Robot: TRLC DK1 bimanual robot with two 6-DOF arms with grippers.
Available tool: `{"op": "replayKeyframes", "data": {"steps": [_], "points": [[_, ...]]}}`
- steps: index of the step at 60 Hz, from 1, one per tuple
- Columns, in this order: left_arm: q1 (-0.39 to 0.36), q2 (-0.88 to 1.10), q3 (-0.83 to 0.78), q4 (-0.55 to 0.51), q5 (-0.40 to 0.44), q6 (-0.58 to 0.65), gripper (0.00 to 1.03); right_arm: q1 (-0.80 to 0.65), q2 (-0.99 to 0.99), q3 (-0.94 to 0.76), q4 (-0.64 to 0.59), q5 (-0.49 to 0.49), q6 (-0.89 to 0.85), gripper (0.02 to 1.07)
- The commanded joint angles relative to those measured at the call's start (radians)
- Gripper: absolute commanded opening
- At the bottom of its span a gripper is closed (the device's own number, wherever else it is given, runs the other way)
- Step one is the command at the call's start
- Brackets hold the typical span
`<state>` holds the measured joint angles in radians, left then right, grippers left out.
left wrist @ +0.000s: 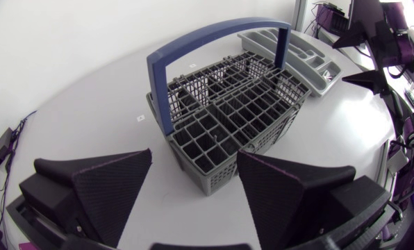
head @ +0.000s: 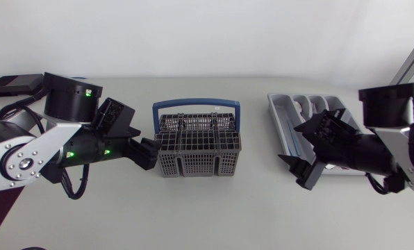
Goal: Unload the cutlery basket into the drawer organizer.
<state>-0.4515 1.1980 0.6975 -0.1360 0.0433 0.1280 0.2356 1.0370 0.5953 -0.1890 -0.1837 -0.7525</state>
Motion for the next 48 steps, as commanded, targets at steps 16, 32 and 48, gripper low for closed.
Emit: {"op": "replayKeyframes", "data": {"steps": [16,32,48], "points": [[0.023,0.097,-0.062,0.101,-0.008,0.033,0.99,0.114,0.354,0.179,0.086,-0.007,0.249,0.99],[0.025,0.209,-0.035,0.179,-0.029,0.051,0.99,0.171,0.466,0.247,0.111,0.027,0.297,0.99],[0.027,0.19,-0.024,0.162,-0.033,0.064,0.99,0.168,0.495,0.265,0.141,0.035,0.303,0.99]]}}
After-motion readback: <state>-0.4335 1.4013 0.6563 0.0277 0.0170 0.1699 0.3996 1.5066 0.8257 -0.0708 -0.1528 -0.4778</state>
